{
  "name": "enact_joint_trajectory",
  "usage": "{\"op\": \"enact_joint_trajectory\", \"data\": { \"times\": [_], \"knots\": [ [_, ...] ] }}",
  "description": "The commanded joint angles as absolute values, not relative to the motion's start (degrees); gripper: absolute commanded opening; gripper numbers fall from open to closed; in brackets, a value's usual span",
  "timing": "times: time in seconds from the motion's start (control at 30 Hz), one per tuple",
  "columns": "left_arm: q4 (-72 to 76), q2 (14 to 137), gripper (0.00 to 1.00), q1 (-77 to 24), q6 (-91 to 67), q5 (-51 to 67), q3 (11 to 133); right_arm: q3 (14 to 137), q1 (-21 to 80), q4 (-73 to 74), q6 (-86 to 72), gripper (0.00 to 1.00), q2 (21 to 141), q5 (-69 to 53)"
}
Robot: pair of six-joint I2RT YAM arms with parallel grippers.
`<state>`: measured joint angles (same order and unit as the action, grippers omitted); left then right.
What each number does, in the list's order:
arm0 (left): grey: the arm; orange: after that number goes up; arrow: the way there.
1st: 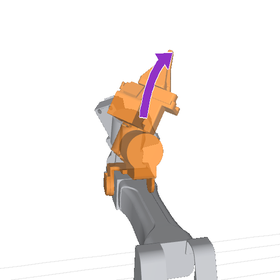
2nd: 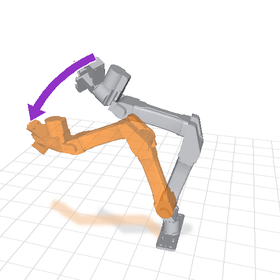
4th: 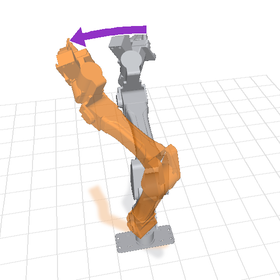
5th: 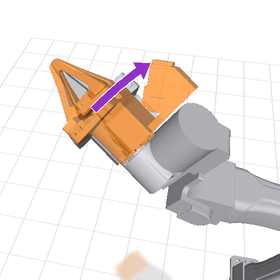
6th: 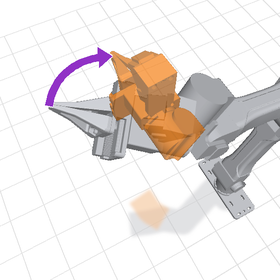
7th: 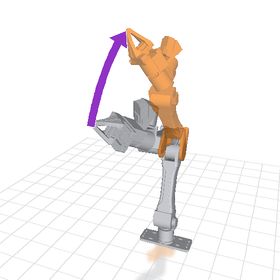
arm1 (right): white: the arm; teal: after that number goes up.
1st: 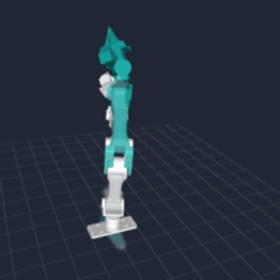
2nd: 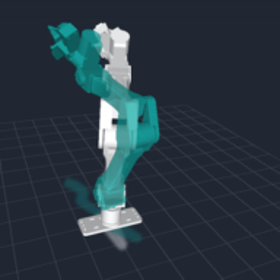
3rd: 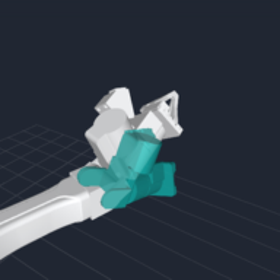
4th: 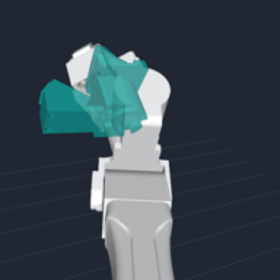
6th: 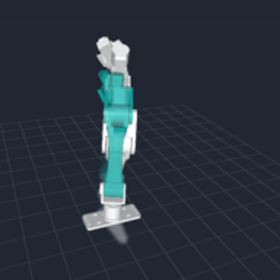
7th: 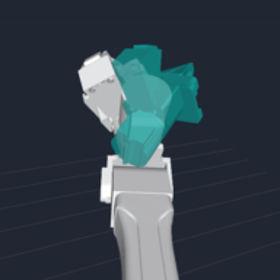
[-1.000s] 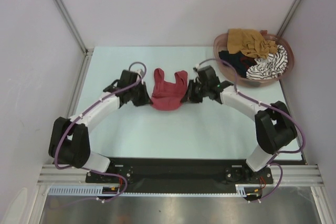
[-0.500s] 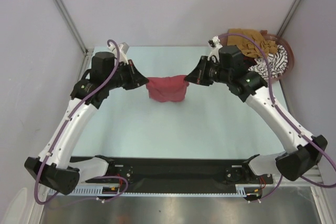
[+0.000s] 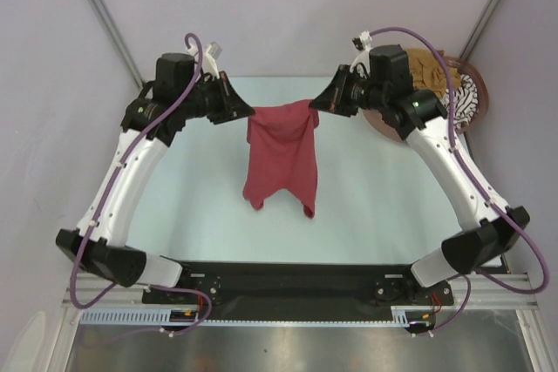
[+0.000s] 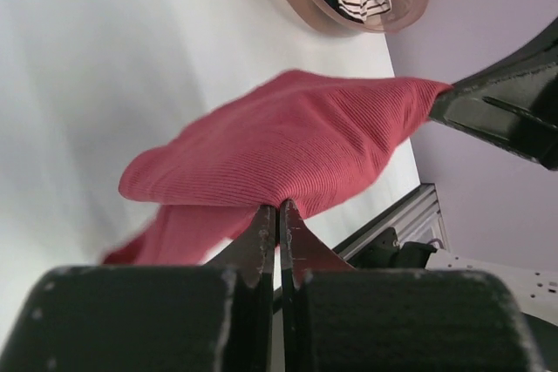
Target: Fold and stack the tank tops
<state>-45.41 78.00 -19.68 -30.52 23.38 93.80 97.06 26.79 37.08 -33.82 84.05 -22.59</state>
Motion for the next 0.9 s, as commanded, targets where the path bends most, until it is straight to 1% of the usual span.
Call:
{"op": "enact_joint_trajectory", "data": {
  "times": [0.0,0.1,0.13,0.27,0.37,0.43,0.5,0.53,0.57,0.6,0.63,0.67,0.7,0.73,0.77,0.8,0.83,0.87],
  "knots": [
    [-46.8,83.4,0.00,-17.8,-30.3,26.3,101.3,104.9,24.7,37.4,-32.9,0.00,89.6,-26.3],
    [-48.2,87.7,0.00,-16.5,-30.5,27.4,108.2,111.1,23.7,38.8,-32.8,0.00,93.7,-27.7],
    [-48.5,88.8,0.00,-16.3,-30.6,27.7,110.2,116.2,23.1,39.5,-32.5,0.00,96.3,-27.8],
    [-50.2,95.0,0.00,-14.7,-31.4,28.6,122.8,126.9,20.9,42.0,-33.4,0.00,102.2,-29.6],
    [-50.5,99.1,0.00,-14.0,-32.3,30.5,129.1,129.3,19.3,41.3,-35.0,0.00,104.6,-31.9],
    [-50.3,99.2,0.00,-14.2,-31.6,30.7,128.2,127.6,19.8,41.9,-34.5,0.00,104.2,-31.6],
    [-47.4,95.1,0.00,-15.1,-30.8,28.9,118.3,116.6,20.6,38.7,-33.9,0.00,99.7,-31.1],
    [-44.9,92.9,0.00,-15.6,-31.0,28.6,112.8,111.6,20.6,33.8,-34.6,0.00,97.8,-31.4],
    [-38.6,87.8,0.00,-16.1,-31.5,28.4,100.3,100.7,20.6,31.1,-35.7,0.00,93.1,-31.9],
    [-35.5,85.3,0.00,-16.3,-32.8,28.4,94.1,95.5,20.8,28.9,-36.2,0.00,91.1,-32.0],
    [-31.3,83.0,0.00,-17.2,-33.3,28.3,83.2,90.8,21.0,25.3,-36.6,0.00,88.5,-32.1],
    [-29.9,78.5,0.00,-17.6,-33.7,28.0,78.1,81.1,21.3,24.0,-37.3,0.00,84.3,-32.0],
    [-28.5,75.9,0.00,-18.2,-34.6,27.3,73.2,77.0,22.6,22.7,-37.6,0.00,81.7,-31.5],
    [-26.0,73.2,0.00,-19.4,-35.2,25.8,64.2,72.6,23.5,21.4,-37.9,0.00,79.3,-30.9],
    [-25.5,67.4,0.00,-20.2,-35.7,24.9,60.2,69.1,24.2,21.0,-38.1,0.00,77.2,-28.9],
    [-25.2,64.4,0.00,-21.3,-36.7,23.7,56.8,62.8,25.7,20.8,-38.7,0.00,72.3,-27.9],
    [-25.6,61.7,0.00,-23.8,-37.3,22.9,51.5,60.4,28.3,21.6,-39.2,0.00,70.3,-26.8],
    [-26.3,56.8,0.00,-25.3,-37.8,21.4,49.2,58.2,30.0,22.1,-39.6,0.00,68.1,-24.8]
  ]
}}
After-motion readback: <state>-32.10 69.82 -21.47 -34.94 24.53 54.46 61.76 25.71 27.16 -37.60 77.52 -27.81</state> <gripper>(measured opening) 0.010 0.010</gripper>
